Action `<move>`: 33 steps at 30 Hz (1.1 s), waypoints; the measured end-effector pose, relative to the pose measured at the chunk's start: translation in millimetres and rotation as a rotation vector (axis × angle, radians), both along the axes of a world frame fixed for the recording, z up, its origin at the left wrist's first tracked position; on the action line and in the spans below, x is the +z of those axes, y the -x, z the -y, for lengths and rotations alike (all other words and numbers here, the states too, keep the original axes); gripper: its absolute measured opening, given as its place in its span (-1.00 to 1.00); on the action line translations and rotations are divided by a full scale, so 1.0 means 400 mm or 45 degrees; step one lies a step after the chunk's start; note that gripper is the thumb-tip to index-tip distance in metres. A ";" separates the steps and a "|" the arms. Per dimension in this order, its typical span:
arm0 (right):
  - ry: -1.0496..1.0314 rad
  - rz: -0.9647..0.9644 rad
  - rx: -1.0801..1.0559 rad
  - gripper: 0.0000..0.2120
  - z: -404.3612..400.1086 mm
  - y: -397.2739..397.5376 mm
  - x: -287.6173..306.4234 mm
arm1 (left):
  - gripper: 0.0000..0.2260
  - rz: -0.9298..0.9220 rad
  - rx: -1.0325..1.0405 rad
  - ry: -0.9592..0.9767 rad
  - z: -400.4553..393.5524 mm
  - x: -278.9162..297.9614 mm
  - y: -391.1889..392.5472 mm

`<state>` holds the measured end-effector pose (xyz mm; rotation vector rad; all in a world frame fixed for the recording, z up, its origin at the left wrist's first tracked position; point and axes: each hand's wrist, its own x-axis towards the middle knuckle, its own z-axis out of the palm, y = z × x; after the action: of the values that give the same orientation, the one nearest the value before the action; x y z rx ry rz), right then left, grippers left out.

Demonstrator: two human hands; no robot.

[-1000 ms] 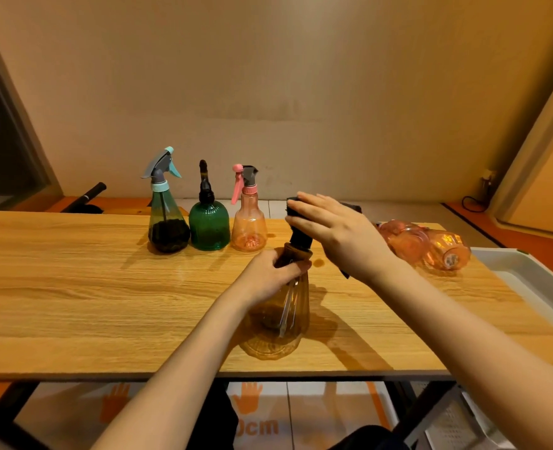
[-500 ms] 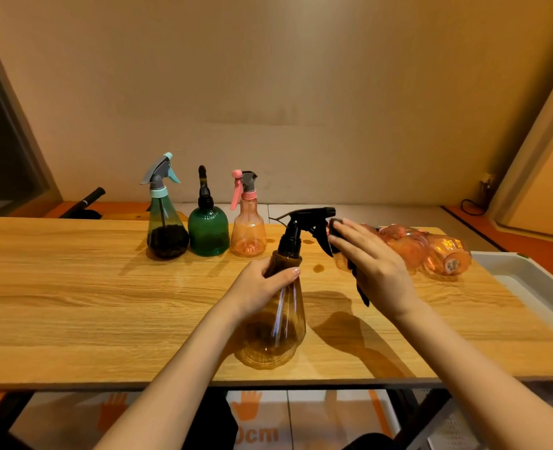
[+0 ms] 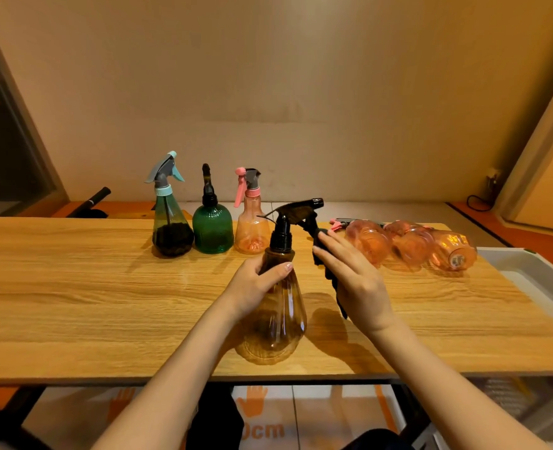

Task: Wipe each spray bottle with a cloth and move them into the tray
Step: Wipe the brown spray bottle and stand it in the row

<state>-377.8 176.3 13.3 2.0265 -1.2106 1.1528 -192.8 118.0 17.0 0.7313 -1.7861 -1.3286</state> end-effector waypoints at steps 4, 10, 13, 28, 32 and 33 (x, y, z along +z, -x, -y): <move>0.072 0.029 -0.010 -0.54 0.000 0.004 0.056 | -0.67 0.059 -0.029 0.082 -0.002 -0.009 0.011; -0.014 -0.006 0.021 -0.46 -0.001 0.007 0.015 | -0.59 0.000 0.017 0.043 0.000 -0.018 0.011; -0.061 0.000 -0.007 -0.41 -0.016 0.018 0.002 | -0.71 0.001 0.072 0.053 -0.003 -0.014 0.011; 0.008 -0.206 -0.019 -0.54 0.000 0.002 0.145 | -0.77 0.373 0.487 0.464 -0.032 0.000 0.074; 0.041 -0.020 -0.178 -0.49 -0.009 0.063 0.140 | -0.70 0.359 0.492 0.550 -0.042 -0.012 0.064; 0.049 0.000 -0.196 -0.51 -0.013 0.069 0.145 | -0.67 0.357 0.487 0.550 -0.043 -0.013 0.063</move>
<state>-405.3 181.5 71.2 1.8697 -1.3093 1.0936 -218.0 135.3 11.7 0.9831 -1.9375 -0.5831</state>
